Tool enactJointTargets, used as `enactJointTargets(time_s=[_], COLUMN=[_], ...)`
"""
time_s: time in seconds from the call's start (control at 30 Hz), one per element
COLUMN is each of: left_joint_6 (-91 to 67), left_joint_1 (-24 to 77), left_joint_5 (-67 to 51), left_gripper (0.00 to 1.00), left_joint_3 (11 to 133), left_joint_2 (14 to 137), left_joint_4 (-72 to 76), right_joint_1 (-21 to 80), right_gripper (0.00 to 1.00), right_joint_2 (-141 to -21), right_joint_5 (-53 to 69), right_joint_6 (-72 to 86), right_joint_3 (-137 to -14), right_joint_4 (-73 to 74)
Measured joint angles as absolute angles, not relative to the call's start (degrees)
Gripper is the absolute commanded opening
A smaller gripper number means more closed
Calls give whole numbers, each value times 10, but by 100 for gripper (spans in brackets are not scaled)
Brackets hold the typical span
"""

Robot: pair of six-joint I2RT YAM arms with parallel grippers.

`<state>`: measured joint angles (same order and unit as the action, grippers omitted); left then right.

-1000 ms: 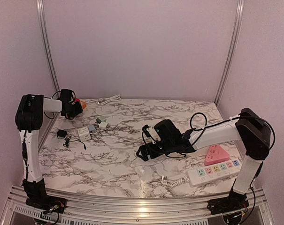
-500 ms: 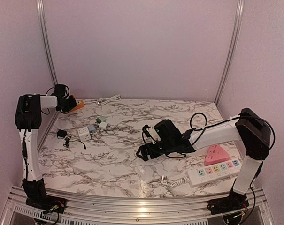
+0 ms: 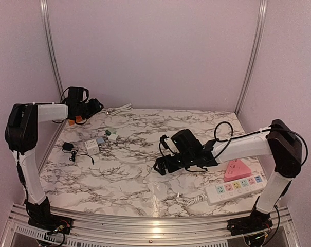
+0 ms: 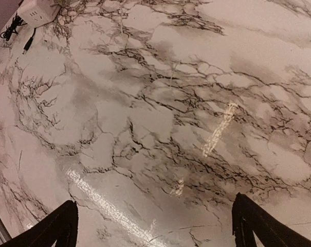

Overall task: Insert the plug
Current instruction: Move the socket to the center of the board.

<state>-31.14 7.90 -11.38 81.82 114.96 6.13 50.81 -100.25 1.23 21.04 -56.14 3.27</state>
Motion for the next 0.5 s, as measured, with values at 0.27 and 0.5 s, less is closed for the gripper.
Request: enactJointTargets(time_s=[0.27, 0.5], left_joint_6=[-267, -245], left_joint_1=[160, 229], left_joint_5=[-100, -90], left_gripper=[85, 98], left_joint_3=[759, 677], left_joint_2=[987, 948], left_joint_4=[97, 101], right_joint_1=[491, 486], right_gripper=[99, 99], right_joint_2=[-906, -849], right_joint_5=[-47, -143], right_joint_6=[242, 316], right_joint_3=[-500, -445], right_joint_4=[41, 85])
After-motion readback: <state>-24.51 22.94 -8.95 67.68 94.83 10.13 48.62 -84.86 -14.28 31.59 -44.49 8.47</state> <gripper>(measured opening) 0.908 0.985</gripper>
